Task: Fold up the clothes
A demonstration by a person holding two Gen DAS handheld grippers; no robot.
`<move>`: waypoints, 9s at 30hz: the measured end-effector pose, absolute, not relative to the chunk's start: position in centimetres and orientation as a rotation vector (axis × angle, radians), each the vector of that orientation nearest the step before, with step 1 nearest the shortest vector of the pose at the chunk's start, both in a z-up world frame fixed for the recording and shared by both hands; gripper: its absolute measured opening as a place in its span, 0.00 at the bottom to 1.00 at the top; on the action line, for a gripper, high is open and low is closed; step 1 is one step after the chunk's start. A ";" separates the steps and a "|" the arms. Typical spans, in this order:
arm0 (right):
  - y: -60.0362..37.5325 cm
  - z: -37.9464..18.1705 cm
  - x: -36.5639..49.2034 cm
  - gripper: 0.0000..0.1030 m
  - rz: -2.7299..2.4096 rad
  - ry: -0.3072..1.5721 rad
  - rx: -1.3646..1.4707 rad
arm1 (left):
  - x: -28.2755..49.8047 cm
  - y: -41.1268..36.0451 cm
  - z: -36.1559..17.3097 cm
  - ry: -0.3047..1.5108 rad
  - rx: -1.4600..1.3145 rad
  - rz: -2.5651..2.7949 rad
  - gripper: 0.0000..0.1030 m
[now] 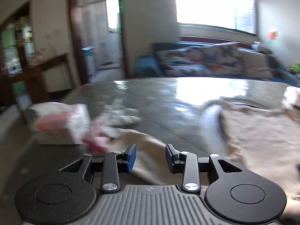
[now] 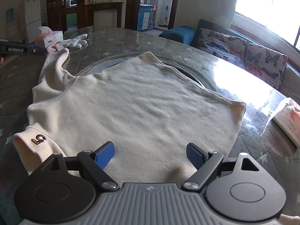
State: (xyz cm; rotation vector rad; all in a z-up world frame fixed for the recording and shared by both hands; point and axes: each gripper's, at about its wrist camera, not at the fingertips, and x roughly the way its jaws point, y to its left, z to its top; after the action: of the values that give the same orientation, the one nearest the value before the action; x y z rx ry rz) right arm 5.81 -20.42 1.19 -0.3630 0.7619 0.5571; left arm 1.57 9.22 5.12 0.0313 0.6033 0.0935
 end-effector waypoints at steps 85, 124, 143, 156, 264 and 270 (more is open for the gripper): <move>-23.1 1.6 2.1 0.78 0.566 0.774 -0.269 | -2.0 -4.8 1.4 0.662 0.175 -0.320 0.25; -46.4 0.8 -0.2 0.64 -0.129 0.755 0.084 | 1.0 -14.7 3.0 0.658 0.205 -0.581 0.38; -45.3 3.3 -1.7 0.11 0.011 0.686 0.215 | 1.3 -17.4 1.9 0.683 0.249 -0.612 0.43; -39.9 11.7 -0.5 0.10 0.295 0.568 0.253 | 1.4 -17.6 1.2 0.681 0.248 -0.627 0.47; -24.8 2.6 -3.4 0.80 0.210 0.591 -0.326 | -0.3 -15.0 18.4 0.322 0.176 -0.589 0.09; -25.3 2.2 -3.8 0.80 0.099 0.602 -0.404 | 0.1 -14.5 17.3 0.346 0.177 -0.582 0.09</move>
State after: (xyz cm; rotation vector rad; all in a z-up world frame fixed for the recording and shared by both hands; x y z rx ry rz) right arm -3.76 -25.28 2.15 -0.4035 0.6022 0.0986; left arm 0.09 -14.45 17.32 0.1774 0.3458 -0.5821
